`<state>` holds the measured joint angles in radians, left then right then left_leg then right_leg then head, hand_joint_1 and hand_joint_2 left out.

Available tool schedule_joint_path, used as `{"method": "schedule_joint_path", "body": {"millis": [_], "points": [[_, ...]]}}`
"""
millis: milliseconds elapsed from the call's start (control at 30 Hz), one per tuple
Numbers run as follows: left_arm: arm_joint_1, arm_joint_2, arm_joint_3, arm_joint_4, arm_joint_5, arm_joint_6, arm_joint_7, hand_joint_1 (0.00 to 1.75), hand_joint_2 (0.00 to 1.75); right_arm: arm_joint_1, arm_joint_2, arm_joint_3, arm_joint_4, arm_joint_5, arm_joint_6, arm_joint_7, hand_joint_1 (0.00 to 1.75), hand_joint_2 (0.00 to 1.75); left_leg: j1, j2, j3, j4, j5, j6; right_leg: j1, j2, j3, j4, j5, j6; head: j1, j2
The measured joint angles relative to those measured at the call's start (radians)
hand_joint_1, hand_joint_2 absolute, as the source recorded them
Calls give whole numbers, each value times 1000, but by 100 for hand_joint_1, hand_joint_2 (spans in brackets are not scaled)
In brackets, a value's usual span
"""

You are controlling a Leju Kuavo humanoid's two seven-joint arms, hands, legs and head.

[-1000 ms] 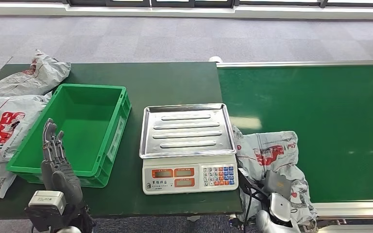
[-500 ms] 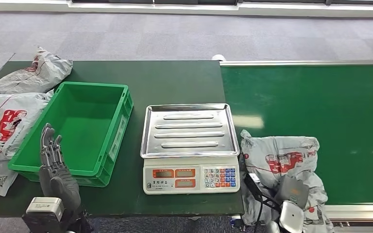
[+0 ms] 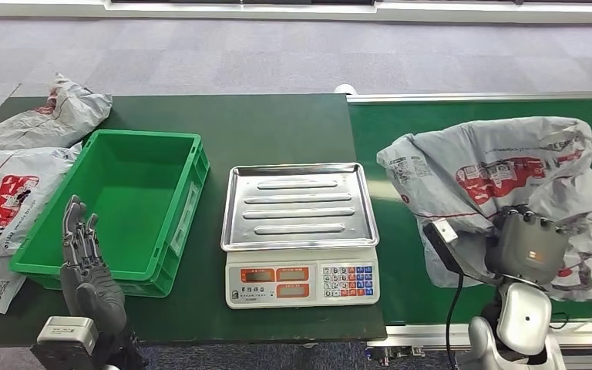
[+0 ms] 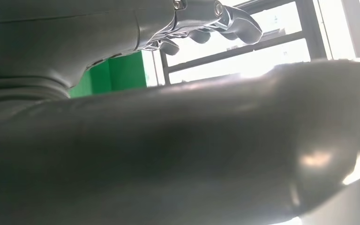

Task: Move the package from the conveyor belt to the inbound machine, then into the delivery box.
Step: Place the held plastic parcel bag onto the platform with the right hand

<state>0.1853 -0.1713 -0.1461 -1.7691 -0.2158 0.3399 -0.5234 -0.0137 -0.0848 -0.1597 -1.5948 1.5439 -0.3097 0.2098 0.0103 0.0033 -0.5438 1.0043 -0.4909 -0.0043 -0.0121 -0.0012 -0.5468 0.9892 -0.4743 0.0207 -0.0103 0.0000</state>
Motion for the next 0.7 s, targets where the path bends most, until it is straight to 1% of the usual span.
{"method": "schedule_joint_path", "body": {"millis": [100,267,333,367,433,533,600,700], "points": [[-3,0,0,6,2,0,0,0,0,-21,-15,28,-9,-1,-1,-1,175,175,0,-2,0,0,1,1,0,-2,0,0,0,1,0,0],[-7,0,0,10,3,0,0,0,0,-28,-30,51,-15,-1,-4,3,175,175,0,-2,0,0,1,0,0,-2,0,0,0,1,0,0],[-8,0,0,10,4,0,-1,0,0,-30,-33,57,-16,-18,-3,-12,175,175,0,-2,-2,0,1,0,0,-2,-1,0,0,1,0,0],[-8,0,0,11,5,0,-2,0,0,-36,-34,62,-15,-45,0,-36,175,175,0,-2,-4,0,1,0,0,-2,-1,1,0,1,0,0],[-12,0,0,15,7,-2,-5,0,0,-71,-35,91,-6,-139,10,-127,175,175,0,0,-9,0,1,0,0,0,-2,1,1,0,0,0],[-27,-1,-1,30,12,-11,-16,0,0,-187,-29,187,46,-286,32,-274,175,175,0,6,-10,0,2,-1,0,5,-4,2,3,-1,0,0],[-37,-4,-3,41,14,-15,-22,0,0,-273,-10,265,92,-370,49,-335,175,175,0,7,-7,0,4,-2,1,5,-6,3,5,-2,0,0],[-51,-10,-6,61,15,-16,-30,0,0,-397,41,398,176,-549,105,-416,175,175,0,6,-5,0,8,-4,1,5,-10,6,7,-4,0,0]]}}
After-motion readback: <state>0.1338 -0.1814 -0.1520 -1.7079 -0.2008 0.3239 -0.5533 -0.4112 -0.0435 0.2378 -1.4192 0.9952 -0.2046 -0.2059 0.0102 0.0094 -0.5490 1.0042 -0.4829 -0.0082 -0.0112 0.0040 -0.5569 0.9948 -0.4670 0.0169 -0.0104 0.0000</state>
